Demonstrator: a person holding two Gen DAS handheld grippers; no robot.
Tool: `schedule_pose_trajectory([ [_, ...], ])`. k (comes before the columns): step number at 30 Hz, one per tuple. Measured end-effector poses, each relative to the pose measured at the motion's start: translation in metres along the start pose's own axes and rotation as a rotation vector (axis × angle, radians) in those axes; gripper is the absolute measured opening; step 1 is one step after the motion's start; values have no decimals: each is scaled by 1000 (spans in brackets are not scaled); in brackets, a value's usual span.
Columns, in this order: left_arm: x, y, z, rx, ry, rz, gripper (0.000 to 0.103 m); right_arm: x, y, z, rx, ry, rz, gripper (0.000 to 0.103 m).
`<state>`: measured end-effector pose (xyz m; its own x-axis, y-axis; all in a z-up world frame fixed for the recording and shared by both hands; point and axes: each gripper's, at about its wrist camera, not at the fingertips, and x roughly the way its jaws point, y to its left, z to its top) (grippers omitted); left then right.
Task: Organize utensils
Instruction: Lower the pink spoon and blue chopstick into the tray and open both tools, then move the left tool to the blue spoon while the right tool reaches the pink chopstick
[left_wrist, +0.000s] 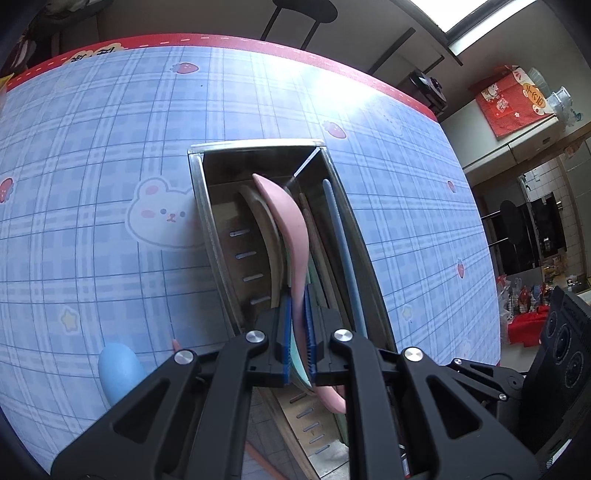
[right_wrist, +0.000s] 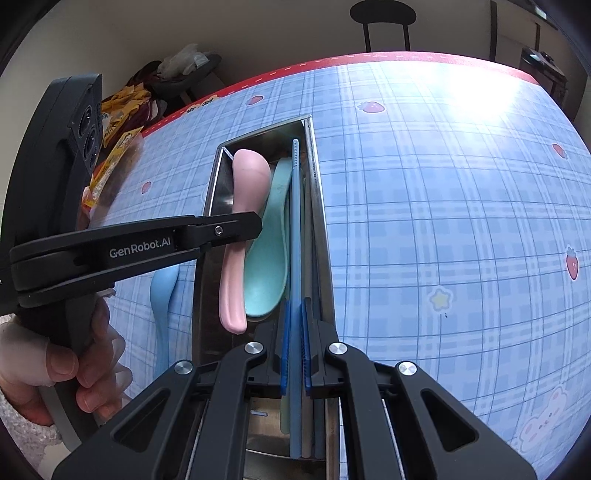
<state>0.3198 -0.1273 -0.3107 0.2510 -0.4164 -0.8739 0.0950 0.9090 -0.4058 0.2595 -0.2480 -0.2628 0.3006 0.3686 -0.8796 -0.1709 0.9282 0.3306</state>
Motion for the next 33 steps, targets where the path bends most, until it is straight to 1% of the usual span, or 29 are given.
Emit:
schedule_pose_trajectory([
  [4,2,4,4,-18,3,3,11,1,-1,2,2,-4,-2,6],
  [8,1,6,2,-9,2,11,11,4,1,5,-4,6,9,6],
  [9,-1,5,2,-8,-5,12,17,3,1,5,-6,7,13,6],
  [11,-10,5,2,-14,-22,1,22,0,4,5,-10,0,19,7],
  [13,-23,5,4,-12,-44,-9,25,-6,6,5,-13,-12,27,7],
  [14,-30,3,4,-4,-56,-7,28,-10,6,5,-15,-20,27,8],
  [15,-38,2,4,11,-73,4,34,-14,6,4,-15,-29,26,10],
  [16,-47,0,3,28,-93,17,36,-19,6,3,-13,-41,24,16],
  [17,-55,0,2,44,-111,28,43,-25,5,2,-8,-54,28,20],
  [18,-65,0,0,60,-130,41,51,-31,5,1,-4,-68,32,30],
  [19,-74,1,-3,74,-149,52,55,-36,4,-1,-1,-83,33,43],
  [20,-84,2,-6,86,-168,65,64,-41,3,-3,0,-97,33,48],
  [21,-93,4,-10,97,-187,83,72,-47,3,-6,1,-114,34,57],
  [22,-101,6,-14,107,-205,99,73,-52,3,-9,1,-128,36,64],
  [23,-109,8,-18,117,-220,116,74,-57,3,-12,1,-137,37,68],
  [25,-122,12,-29,131,-233,154,84,-65,3,-19,0,-149,35,83],
  [26,-128,15,-35,135,-244,168,89,-68,3,-23,-3,-151,33,86],
  [28,-140,19,-49,145,-262,190,90,-73,4,-30,-9,-157,19,93],
  [29,-144,21,-55,147,-263,201,93,-76,4,-34,-11,-162,9,94],
  [30,-148,23,-61,148,-265,209,94,-79,5,-39,-14,-171,-2,97],
  [33,-155,28,-80,136,-265,213,95,-84,9,-51,-28,-184,-32,97],
])
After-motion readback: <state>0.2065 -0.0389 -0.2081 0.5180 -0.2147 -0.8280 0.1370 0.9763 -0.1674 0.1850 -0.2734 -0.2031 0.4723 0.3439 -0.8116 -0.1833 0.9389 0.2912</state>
